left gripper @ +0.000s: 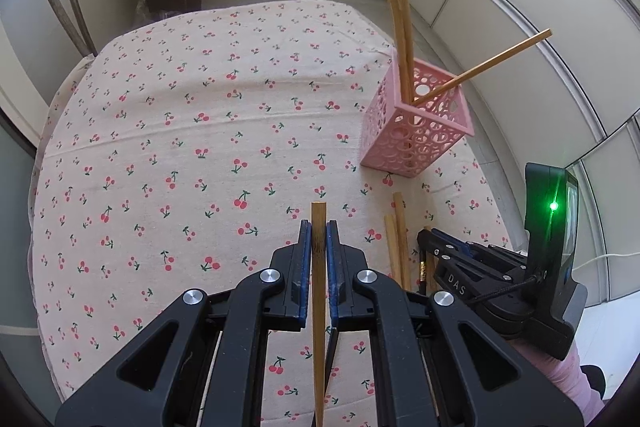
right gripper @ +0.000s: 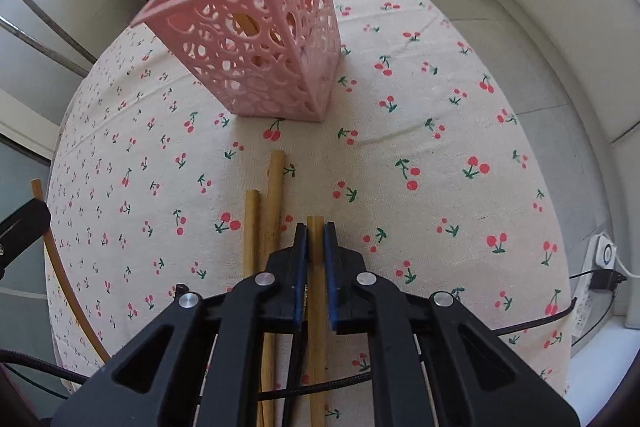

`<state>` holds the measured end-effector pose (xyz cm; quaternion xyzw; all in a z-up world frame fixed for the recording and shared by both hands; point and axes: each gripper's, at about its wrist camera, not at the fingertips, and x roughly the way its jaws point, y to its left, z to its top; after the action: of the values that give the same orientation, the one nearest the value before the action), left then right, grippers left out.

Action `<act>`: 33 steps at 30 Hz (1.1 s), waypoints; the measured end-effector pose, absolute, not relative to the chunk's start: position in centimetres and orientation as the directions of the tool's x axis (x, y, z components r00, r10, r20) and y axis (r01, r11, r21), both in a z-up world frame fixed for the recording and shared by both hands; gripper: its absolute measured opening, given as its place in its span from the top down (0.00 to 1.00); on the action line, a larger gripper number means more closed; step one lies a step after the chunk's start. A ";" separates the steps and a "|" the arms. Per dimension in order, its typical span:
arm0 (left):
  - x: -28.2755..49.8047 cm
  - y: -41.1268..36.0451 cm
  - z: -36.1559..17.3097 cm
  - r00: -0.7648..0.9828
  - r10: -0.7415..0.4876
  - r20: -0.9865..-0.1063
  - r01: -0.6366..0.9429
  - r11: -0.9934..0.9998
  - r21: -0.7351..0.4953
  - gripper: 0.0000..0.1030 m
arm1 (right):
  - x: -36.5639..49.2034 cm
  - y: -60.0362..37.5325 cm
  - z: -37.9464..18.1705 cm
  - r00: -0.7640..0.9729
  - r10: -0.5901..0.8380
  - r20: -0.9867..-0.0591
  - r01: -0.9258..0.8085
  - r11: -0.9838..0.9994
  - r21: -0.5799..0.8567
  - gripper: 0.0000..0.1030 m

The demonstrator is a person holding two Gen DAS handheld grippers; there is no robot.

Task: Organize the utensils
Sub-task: 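Lift both held chopsticks and carry them up over the pink holder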

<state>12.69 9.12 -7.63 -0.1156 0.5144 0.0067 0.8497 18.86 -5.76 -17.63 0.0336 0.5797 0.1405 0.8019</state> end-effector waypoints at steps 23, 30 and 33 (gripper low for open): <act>7.1 8.0 3.7 0.716 -0.105 -0.690 -0.045 0.980 -0.196 0.93 | 10.9 -13.3 2.1 0.615 0.450 -0.647 -0.323 0.893 0.314 0.93; 7.7 8.3 8.1 0.784 -0.079 -0.615 -0.061 0.977 -0.204 0.93 | 11.7 -13.9 7.9 0.690 0.466 -0.554 -0.338 0.884 0.322 0.93; 8.4 8.2 10.3 0.814 -0.079 -0.576 -0.057 0.975 -0.214 0.93 | 12.8 -14.5 10.5 0.726 0.475 -0.498 -0.332 0.875 0.351 0.93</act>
<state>8.39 8.24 10.28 -0.1114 0.3049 -0.0058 0.9458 12.84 -14.53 10.52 0.1196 0.2986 0.2192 0.9212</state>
